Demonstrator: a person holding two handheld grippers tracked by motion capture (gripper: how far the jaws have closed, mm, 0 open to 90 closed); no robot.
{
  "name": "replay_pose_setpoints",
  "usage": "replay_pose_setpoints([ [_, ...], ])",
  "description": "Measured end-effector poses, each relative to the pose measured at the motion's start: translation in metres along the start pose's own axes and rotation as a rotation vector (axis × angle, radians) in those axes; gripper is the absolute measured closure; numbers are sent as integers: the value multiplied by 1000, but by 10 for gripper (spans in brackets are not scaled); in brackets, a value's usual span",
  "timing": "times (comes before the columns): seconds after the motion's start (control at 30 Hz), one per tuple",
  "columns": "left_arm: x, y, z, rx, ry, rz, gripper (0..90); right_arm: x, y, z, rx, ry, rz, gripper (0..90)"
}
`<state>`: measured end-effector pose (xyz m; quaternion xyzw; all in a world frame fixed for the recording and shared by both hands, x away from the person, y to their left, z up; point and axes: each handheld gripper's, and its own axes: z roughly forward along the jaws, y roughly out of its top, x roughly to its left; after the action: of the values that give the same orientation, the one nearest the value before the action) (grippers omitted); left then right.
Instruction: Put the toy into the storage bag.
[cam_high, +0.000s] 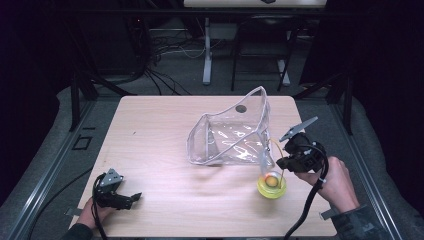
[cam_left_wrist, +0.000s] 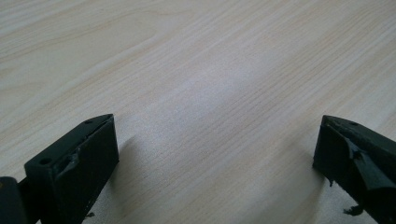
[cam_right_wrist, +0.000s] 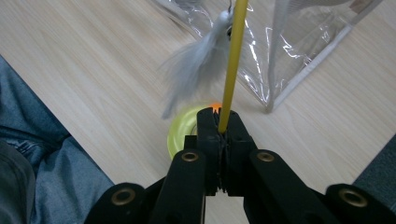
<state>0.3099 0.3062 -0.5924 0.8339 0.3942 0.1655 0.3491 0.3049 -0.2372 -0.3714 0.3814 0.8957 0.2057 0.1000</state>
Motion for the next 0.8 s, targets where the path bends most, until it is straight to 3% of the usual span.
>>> replay_pose_setpoints([
  [0.27,0,0,0,0,0,0,0,-23,4,-5,71,-23,31,880],
  [0.53,0,0,0,0,-1,-2,0,-37,9,-1,141,-42,54,880],
  [0.8,0,0,0,0,1,-1,0,-52,19,-2,166,-47,73,880],
])
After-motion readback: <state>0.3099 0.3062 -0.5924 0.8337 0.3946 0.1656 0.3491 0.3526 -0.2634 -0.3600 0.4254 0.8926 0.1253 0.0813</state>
